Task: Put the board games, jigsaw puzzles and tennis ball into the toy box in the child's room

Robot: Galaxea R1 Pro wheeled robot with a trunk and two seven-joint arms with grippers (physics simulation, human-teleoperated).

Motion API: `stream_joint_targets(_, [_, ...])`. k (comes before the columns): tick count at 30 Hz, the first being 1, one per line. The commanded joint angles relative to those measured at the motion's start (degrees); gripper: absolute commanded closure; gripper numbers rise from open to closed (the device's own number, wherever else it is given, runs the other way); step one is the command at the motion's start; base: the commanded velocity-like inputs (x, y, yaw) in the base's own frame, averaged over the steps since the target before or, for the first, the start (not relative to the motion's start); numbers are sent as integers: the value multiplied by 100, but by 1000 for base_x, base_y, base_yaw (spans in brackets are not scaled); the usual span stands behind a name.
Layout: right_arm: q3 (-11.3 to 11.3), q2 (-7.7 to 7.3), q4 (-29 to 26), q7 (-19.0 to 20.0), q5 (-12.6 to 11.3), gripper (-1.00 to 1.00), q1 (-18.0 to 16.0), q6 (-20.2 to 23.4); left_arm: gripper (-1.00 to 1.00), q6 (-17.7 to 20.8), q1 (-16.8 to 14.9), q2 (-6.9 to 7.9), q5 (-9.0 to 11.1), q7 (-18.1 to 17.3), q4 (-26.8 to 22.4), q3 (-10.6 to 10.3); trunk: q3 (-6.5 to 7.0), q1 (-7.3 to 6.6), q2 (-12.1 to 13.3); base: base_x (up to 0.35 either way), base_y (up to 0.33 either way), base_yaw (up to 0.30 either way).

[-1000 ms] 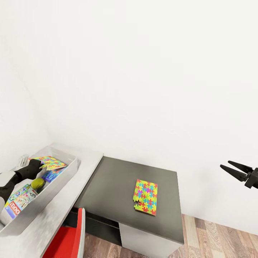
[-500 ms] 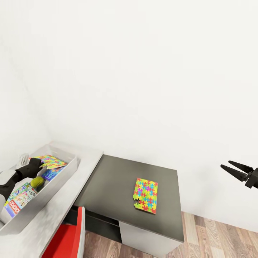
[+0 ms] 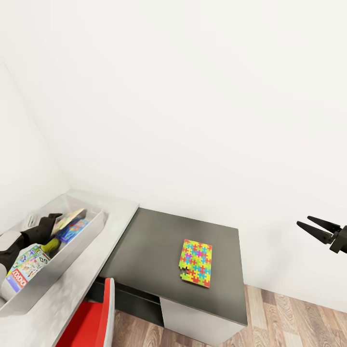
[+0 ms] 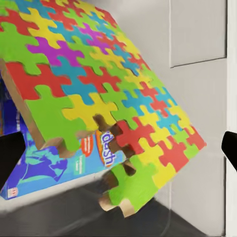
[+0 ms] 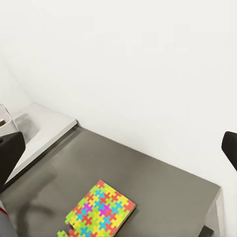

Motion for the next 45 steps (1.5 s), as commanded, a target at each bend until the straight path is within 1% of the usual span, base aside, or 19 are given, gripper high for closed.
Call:
stream_joint_targets(1, [-2,-1,1,5,-24,-100,-6,38,-100,51,-6,2,20,59,4,38,-9,2,-9,0,0,0])
stream_joint_targets(5, [29,-2,1,0,-24,-100,-5,35,-100,271,-2,74,39,400,5,42,-9,2,-9,0,0,0])
stream_joint_targets(7, [42,1,1,-5,-24,-100,-3,33,-100,686,-12,169,51,444,-44,60,-9,2,-9,0,0,0])
stream_joint_targets(11, [49,-1,1,-1,-24,-100,-4,32,-100,1161,-33,387,108,468,-97,94,-9,2,-9,0,0,0])
stream_joint_targets(14, [58,3,1,2,-24,-100,-7,34,-100,1390,-17,443,135,471,-431,114,-9,2,-9,0,0,0])
stream_joint_targets(20, [55,2,1,3,-24,-100,-4,32,-100,1856,40,459,194,472,-1192,183,-9,2,-9,0,0,0])
stream_joint_targets(22, [57,5,1,-4,-24,-100,-2,32,-100,1976,116,458,316,472,-1478,218,-9,2,-9,0,0,0])
stream_joint_targets(27, [72,4,1,-43,-24,-100,-8,29,-100,2315,545,439,1077,473,-2825,206,-9,2,-9,0,0,0])
stream_joint_targets(29, [77,5,1,-43,-24,-100,-9,15,-100,2443,624,423,1204,473,-3127,198,-9,2,-9,0,0,0])
stream_joint_targets(31, [98,24,5,-44,-20,-100,-9,-44,-100,2675,757,378,1382,476,-3623,189,-9,2,-9,0,0,0])
stream_joint_targets(33, [195,75,8,-47,24,-100,-10,-160,-100,2868,929,205,1589,481,-4327,172,-9,2,-9,0,0,0])
stream_joint_targets(36, [251,117,9,-52,222,-100,-13,-304,-100,2952,1092,-22,1700,486,-5000,79,-9,2,-9,0,0,0])
stream_joint_targets(37, [267,167,9,-55,349,-100,-23,-354,-100,2976,1198,-181,1741,489,-5413,-27,-9,2,-9,0,0,0])
stream_joint_targets(39, [283,277,9,-55,467,-100,-46,-378,-100,2989,1320,-348,1771,494,-5815,-119,-9,2,-9,0,0,0])
stream_joint_targets(41, [289,369,7,-53,528,-100,-73,-367,-100,3002,1533,-833,1874,739,-6612,-231,-9,2,-9,0,0,0])
stream_joint_targets(42, [288,381,6,-52,541,-100,-80,-353,-100,3005,1563,-977,1932,894,-6741,-253,-9,2,-9,0,0,0])
stream_joint_targets(43, [281,398,4,-51,559,-100,-93,-300,-100,3007,1602,-1288,2074,1258,-6929,-332,-9,2,-9,0,0,-42])
stream_joint_targets(44, [276,403,3,-51,565,-100,-99,-268,-100,3007,1616,-1446,2135,1442,-6996,-390,-9,2,-9,0,0,-85])
stream_joint_targets(45, [267,409,2,-49,575,-100,-116,-211,-100,3008,1636,-1755,2218,1786,-7093,-543,-9,2,-9,0,0,-157])
